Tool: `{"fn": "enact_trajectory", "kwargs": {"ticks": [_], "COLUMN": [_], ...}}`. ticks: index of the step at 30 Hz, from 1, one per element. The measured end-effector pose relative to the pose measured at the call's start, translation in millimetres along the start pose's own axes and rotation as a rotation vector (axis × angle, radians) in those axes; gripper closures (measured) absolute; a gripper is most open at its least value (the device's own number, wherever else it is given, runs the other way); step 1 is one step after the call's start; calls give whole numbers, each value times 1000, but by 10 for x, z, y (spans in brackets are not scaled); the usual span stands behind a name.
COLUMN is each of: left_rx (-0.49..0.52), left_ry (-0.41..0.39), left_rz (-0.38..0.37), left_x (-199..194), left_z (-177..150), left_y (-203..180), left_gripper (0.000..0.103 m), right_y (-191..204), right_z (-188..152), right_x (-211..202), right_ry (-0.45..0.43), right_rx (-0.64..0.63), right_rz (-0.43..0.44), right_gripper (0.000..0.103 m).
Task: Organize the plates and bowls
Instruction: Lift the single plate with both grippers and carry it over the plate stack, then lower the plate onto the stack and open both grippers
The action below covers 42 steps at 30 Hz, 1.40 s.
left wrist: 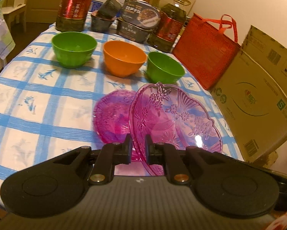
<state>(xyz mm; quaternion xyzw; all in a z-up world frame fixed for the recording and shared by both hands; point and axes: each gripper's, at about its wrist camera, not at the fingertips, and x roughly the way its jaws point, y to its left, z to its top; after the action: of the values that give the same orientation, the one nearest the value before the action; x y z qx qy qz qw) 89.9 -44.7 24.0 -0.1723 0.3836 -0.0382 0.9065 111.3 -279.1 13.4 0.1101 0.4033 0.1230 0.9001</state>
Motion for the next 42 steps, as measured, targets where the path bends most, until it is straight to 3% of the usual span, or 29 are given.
{"fn": "enact_trajectory", "kwargs": {"ticks": [18,42], "left_rx": [-41,-24], "left_ry": [2,57], "left_rz": [45,81], "left_x": [101,634], "left_z": [100,256], "left_y": [298,403], "left_gripper": [92,92], "right_y": [230,218], "right_z": [98,259], "right_x": [330,820], "right_ry": [32,79], "right_rx": [-57,-83], "right_rz": [27,2], "right_gripper": [91,91]}}
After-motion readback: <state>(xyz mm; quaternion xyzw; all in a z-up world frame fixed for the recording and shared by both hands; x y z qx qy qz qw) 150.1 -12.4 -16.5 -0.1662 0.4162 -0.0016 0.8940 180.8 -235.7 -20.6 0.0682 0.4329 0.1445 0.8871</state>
